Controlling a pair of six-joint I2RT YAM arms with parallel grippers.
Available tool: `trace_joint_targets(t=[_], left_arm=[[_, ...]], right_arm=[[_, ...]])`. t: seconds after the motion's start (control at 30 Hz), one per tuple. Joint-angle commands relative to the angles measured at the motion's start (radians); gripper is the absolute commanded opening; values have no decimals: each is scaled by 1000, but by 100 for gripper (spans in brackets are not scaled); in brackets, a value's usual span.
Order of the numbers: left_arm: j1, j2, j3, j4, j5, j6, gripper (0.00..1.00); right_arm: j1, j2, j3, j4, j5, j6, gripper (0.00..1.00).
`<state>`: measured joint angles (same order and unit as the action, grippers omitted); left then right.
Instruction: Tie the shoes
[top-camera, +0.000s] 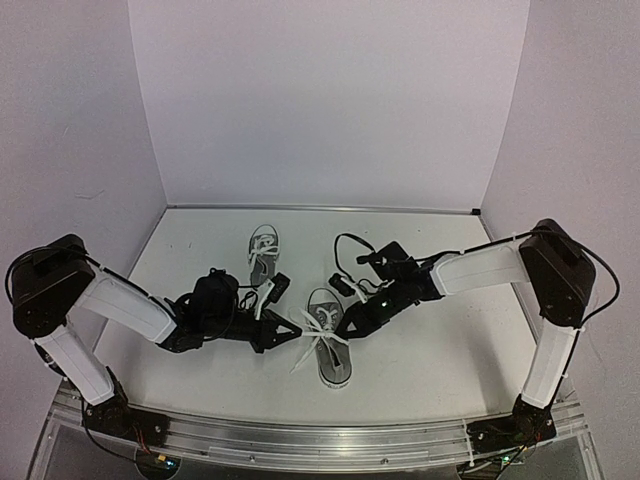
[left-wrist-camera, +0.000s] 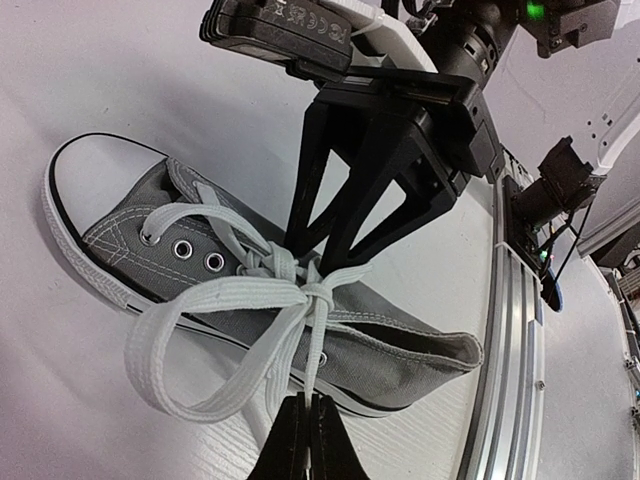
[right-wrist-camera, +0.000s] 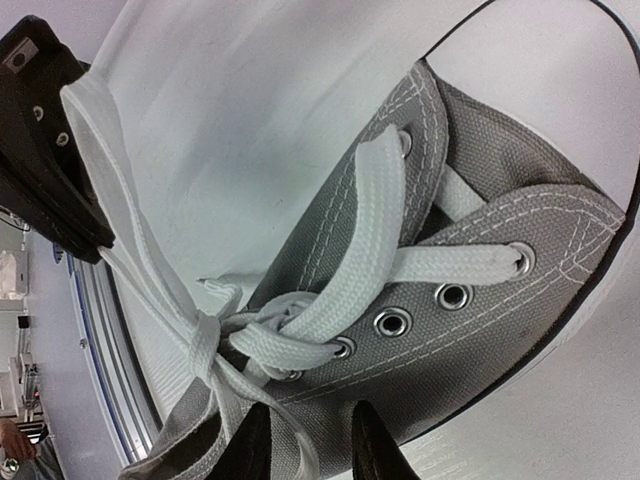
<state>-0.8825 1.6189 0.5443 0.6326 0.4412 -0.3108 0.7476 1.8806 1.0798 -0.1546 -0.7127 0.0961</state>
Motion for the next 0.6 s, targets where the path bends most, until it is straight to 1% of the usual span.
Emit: trace_joint_targets(t=[0.0,0.17,0.37,0.57], left_arm=[[4,-36,-8,-1,-4,19,0],[5,-34,-11,3,0,17,0],[5,-39,-22,1,-3,16,0],[7,-56,-35,-13,-9,19,0]], right_arm=[[12,-40,50,-52,78,-25,27],[31,-38,80,-90,126,-33,32],[62,-41,117,-138,199,-45,32],[74,-34,138,-163,227,-56,31]])
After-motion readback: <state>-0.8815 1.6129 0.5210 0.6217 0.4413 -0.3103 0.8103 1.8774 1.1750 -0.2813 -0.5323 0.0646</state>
